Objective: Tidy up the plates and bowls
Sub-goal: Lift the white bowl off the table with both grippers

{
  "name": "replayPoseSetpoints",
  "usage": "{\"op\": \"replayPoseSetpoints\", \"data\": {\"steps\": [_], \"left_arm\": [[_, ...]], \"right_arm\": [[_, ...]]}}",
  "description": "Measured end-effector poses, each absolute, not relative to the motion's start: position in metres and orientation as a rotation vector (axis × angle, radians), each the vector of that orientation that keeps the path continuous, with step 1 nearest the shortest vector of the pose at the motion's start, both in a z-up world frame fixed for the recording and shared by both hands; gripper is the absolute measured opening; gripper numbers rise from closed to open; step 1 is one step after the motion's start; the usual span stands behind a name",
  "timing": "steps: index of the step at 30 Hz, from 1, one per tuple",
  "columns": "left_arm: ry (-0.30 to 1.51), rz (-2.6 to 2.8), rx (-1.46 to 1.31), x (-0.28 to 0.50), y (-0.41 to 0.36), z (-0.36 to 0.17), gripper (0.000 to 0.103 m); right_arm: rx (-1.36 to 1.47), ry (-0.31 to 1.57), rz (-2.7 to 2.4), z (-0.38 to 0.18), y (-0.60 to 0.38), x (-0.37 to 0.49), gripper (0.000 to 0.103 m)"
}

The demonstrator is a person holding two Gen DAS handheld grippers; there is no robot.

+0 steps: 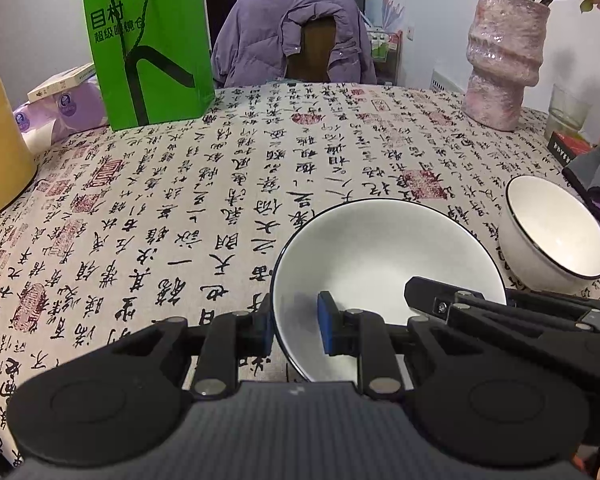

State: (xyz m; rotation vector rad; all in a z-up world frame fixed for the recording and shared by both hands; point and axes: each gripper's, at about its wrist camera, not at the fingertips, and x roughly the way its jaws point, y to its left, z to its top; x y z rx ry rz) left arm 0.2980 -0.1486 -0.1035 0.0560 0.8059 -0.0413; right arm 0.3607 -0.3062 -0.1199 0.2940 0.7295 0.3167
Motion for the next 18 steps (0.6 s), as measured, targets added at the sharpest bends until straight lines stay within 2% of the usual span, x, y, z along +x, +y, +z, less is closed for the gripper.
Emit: {"op": "replayPoseSetpoints", "data": {"steps": [18], "left_arm": [[0.735, -0.047, 0.043, 0.277, -0.150, -0.084, 0.022]], "right_arm": [[0.301, 0.646, 0.312, -0.101, -0.310, 0.339, 0.016]]}}
